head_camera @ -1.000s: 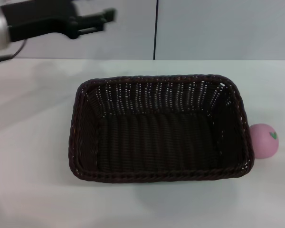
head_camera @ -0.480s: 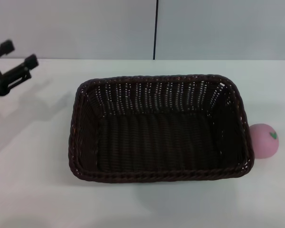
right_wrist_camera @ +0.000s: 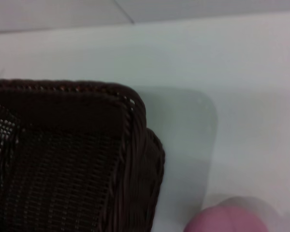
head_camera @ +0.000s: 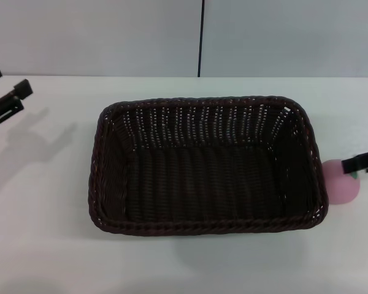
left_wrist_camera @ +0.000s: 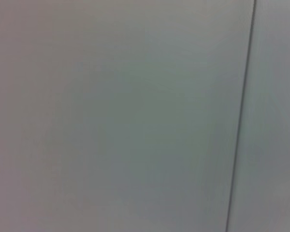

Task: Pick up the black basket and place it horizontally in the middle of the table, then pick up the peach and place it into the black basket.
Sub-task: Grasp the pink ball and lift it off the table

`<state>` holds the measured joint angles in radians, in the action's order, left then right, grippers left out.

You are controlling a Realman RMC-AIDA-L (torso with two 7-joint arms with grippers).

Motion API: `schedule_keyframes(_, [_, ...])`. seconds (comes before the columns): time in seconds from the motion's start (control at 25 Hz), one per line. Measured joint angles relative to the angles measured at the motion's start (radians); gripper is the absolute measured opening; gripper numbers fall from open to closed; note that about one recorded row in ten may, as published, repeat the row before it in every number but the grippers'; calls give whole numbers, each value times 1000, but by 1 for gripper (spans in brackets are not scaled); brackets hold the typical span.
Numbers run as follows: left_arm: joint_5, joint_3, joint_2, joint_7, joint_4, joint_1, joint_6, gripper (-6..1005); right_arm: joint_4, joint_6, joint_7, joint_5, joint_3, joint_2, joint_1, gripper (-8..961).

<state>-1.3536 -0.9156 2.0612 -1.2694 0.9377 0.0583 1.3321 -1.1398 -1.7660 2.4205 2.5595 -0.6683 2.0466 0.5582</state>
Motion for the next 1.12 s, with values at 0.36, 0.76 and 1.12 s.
schedule_keyframes(0.36, [-6,17,-2,0,-2,13,1,740,116,73,43,47,-31,-10,41,643])
schedule_keyframes(0.76, [0,18,-3,15,-5,14,2,741,122,69,36,69,-30,-14,35,594])
schedule_keyframes(1.12, [12,33,1,54,-31,9,51,741,26,-9,3,-225,35,-47,-93,288])
